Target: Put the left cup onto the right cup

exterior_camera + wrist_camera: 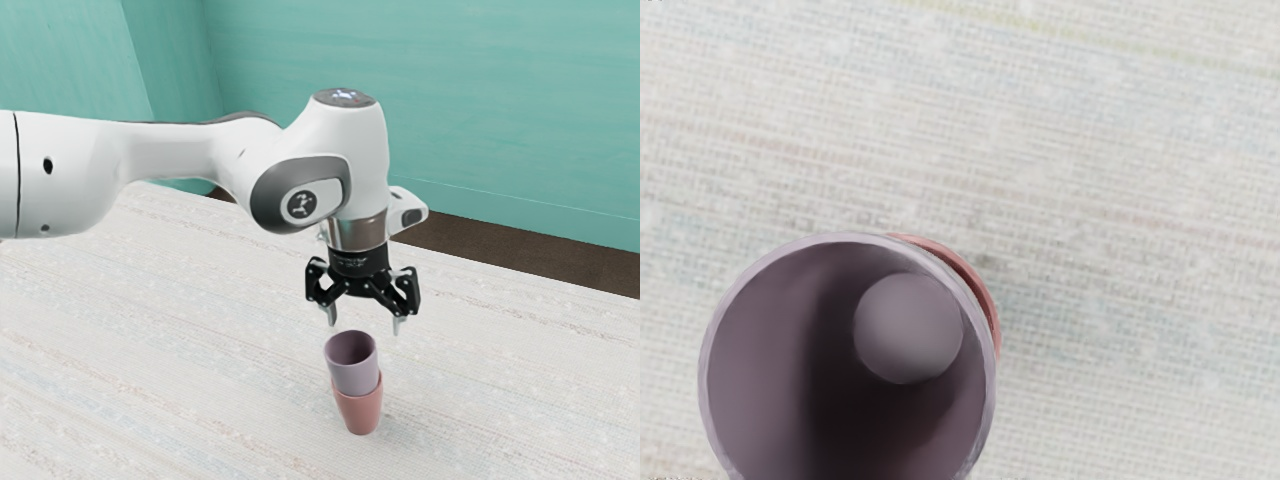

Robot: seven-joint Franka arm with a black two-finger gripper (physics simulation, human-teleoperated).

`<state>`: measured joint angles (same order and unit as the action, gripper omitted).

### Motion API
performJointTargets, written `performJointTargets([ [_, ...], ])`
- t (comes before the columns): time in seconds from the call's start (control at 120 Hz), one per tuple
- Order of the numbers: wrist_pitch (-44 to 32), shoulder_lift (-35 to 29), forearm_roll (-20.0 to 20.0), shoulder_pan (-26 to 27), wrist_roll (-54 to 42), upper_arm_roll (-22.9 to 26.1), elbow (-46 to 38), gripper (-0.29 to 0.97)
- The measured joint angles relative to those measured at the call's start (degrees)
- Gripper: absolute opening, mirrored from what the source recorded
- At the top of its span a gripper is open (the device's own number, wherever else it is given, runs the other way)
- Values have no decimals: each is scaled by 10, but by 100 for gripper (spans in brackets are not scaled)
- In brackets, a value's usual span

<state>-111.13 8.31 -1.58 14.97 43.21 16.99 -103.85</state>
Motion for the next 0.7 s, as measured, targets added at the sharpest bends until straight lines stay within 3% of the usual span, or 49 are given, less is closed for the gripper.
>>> performJointTargets([
  [0.342,25,-16,-51,10,-154,-71,1,68],
  [0.7,22,-16,-61,14,-350,-175,11,68],
])
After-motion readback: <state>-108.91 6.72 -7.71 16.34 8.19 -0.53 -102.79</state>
